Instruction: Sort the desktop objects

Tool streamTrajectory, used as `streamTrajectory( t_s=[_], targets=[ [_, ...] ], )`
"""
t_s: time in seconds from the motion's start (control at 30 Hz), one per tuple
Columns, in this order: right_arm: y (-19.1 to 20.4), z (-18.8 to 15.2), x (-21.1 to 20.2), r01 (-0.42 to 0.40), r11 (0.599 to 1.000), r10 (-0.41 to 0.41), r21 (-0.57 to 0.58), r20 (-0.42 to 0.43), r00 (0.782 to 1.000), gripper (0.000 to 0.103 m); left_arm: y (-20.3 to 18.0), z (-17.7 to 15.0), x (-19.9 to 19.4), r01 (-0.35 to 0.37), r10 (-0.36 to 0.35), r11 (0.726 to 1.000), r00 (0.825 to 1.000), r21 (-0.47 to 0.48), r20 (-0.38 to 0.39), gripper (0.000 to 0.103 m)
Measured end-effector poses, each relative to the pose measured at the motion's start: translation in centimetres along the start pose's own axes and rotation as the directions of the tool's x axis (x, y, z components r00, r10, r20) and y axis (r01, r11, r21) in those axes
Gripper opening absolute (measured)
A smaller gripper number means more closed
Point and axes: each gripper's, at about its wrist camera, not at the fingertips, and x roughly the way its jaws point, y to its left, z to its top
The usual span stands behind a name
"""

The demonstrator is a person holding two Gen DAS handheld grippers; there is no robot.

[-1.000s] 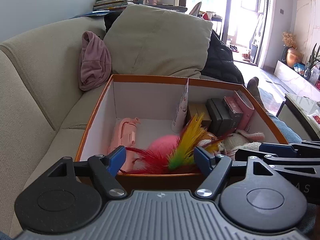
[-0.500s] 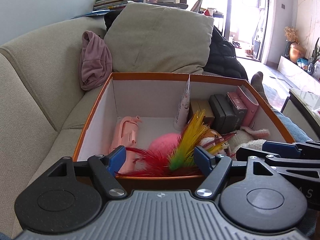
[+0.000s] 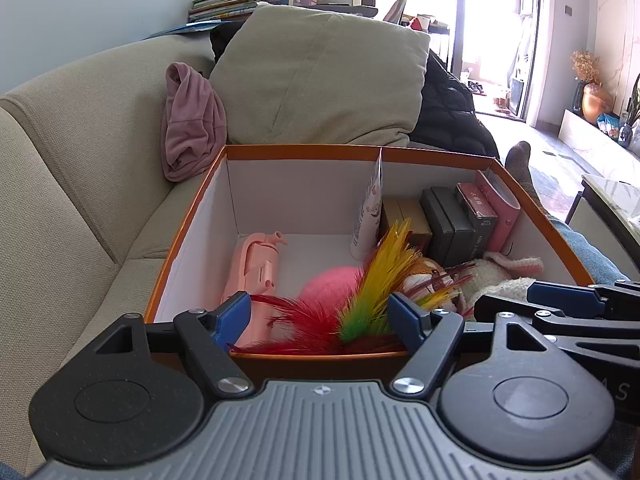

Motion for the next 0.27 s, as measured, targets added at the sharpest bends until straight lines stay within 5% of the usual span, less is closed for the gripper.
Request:
streamTrajectory(
  t_s=[0.27],
  targets=[
    [-0.02,-0.01,0.02,0.001,1.000,-0.001,0.001,0.000,1.000,0.052,0.01,0.02,0.00,-0.001,0.001,1.000,1.000,0.000,0.001,0.088]
  ],
)
